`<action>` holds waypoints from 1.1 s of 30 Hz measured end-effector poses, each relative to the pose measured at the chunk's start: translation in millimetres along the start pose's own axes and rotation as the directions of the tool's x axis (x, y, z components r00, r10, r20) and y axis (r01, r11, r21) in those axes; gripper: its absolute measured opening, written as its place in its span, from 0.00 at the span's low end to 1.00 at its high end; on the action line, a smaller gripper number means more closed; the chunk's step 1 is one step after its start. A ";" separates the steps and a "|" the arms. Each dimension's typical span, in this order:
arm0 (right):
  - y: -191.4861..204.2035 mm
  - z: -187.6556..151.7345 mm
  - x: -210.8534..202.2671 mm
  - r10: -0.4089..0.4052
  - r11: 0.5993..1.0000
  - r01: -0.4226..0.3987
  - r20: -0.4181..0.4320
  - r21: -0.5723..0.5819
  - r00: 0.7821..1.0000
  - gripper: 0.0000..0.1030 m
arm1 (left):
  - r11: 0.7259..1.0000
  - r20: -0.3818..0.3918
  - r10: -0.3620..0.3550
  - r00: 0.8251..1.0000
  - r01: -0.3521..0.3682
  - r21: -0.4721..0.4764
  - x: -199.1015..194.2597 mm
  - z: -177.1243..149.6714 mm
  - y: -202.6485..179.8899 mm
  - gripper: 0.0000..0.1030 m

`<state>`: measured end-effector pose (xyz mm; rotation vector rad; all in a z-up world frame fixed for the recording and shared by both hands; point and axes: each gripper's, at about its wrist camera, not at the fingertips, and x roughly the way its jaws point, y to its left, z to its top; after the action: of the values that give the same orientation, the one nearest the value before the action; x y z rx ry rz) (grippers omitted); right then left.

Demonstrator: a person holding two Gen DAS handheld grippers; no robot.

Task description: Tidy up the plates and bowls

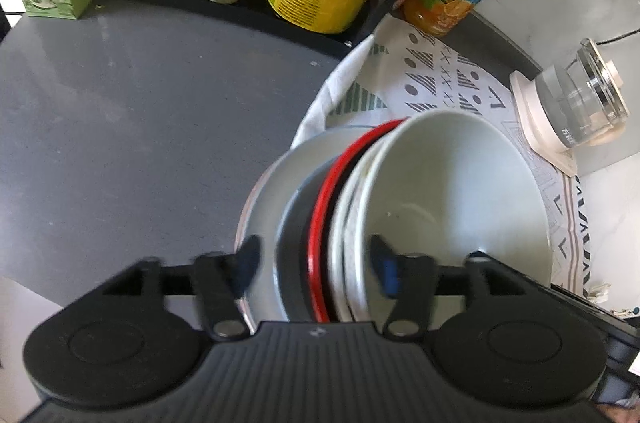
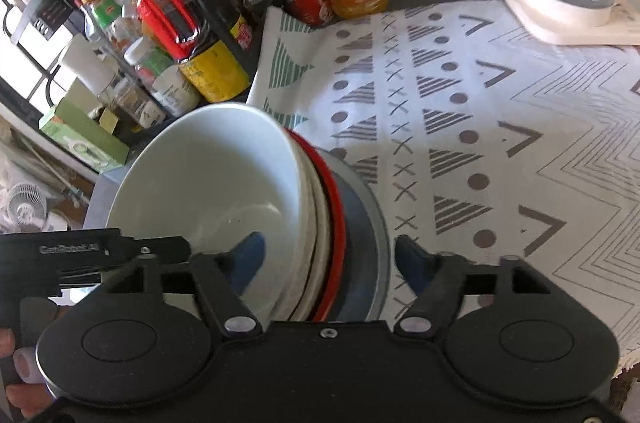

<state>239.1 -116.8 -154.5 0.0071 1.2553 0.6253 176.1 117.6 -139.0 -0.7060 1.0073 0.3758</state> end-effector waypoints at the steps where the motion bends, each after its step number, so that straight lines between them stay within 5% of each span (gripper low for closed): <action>1: -1.4 -0.2 -0.9 -0.002 1.000 0.002 0.003 0.012 1.000 0.79 | 1.000 0.007 0.006 1.000 -0.006 -0.003 -1.6 -0.1 1.3 0.72; 15: 14.1 -21.0 -26.0 -0.096 0.992 0.084 0.126 0.095 0.987 0.92 | 0.997 0.074 -0.021 0.997 0.015 0.079 -22.5 -3.0 12.8 0.83; 33: 24.8 -64.2 -89.4 -0.270 0.959 0.221 0.342 0.176 0.900 0.96 | 0.953 0.163 -0.112 0.980 0.060 0.297 -60.4 -12.2 -0.7 0.89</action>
<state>156.5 -156.7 -88.8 0.0709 0.9153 0.3005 138.7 110.3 -90.5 -0.4390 0.8365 0.2033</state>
